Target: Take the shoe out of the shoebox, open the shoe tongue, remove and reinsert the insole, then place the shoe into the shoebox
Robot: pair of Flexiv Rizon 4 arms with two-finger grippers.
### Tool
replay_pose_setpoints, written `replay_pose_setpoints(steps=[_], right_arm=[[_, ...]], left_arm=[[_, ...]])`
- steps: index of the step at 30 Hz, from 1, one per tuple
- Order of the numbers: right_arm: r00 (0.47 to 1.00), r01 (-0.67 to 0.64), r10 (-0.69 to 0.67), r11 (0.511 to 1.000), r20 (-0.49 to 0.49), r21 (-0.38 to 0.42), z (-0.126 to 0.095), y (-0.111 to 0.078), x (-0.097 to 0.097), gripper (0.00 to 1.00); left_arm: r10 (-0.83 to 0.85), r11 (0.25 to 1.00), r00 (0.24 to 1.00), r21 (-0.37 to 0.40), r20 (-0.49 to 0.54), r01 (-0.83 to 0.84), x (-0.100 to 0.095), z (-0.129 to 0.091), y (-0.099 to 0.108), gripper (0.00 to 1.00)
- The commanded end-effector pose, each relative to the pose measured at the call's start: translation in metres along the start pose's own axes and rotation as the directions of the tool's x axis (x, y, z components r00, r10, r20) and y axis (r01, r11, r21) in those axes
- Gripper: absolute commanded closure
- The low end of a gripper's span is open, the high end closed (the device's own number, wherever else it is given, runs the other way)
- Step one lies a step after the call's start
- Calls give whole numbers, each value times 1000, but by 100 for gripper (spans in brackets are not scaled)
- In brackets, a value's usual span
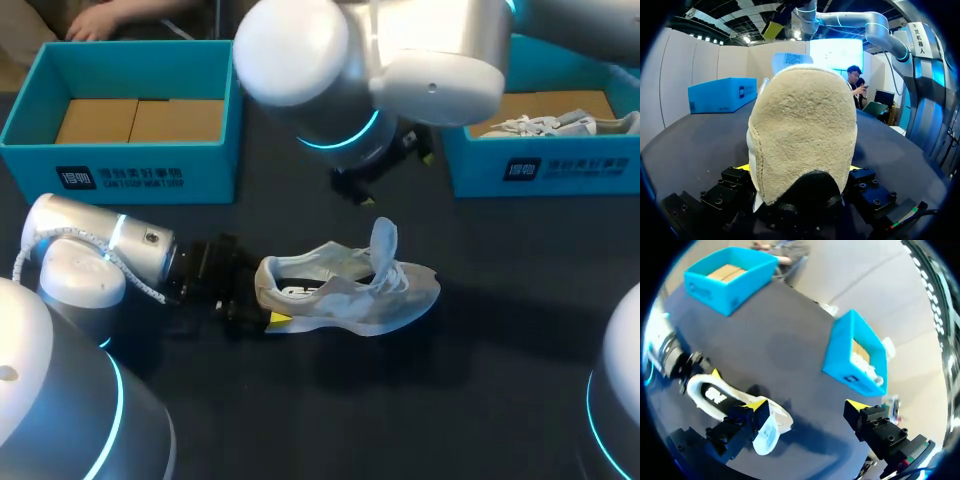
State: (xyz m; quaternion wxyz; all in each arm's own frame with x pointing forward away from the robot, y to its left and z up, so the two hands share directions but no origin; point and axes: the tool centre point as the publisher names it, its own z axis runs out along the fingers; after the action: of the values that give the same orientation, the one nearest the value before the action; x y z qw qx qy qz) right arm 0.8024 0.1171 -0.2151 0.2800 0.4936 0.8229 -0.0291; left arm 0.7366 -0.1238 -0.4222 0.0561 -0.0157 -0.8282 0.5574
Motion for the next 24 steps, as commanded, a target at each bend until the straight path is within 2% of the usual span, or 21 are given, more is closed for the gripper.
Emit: replay_pose_setpoints(steps=[1,6,9,12,18,24], right_arm=[[979,180,-186,981,-88,-65,1,4,0,0],[913,368,-386,919,-130,-143,-5,13,13,0],[832,503,-536,838,-146,-210,-11,16,24,0],[749,606,-642,764,-164,-223,-15,18,35,0],[643,699,-741,671,-191,-247,-21,17,54,0],[596,728,-774,634,-216,-261,-26,12,73,0]], left_arm=[[0,1000,1000,-3,-3,0,0,1,1,100],[0,1000,1000,-3,-3,0,0,1,1,100],[0,1000,1000,-3,-3,0,0,1,1,100],[0,1000,1000,-3,-3,0,0,1,1,100],[0,1000,1000,-3,-3,0,0,1,1,100],[0,1000,1000,-3,-3,0,0,1,1,100]])
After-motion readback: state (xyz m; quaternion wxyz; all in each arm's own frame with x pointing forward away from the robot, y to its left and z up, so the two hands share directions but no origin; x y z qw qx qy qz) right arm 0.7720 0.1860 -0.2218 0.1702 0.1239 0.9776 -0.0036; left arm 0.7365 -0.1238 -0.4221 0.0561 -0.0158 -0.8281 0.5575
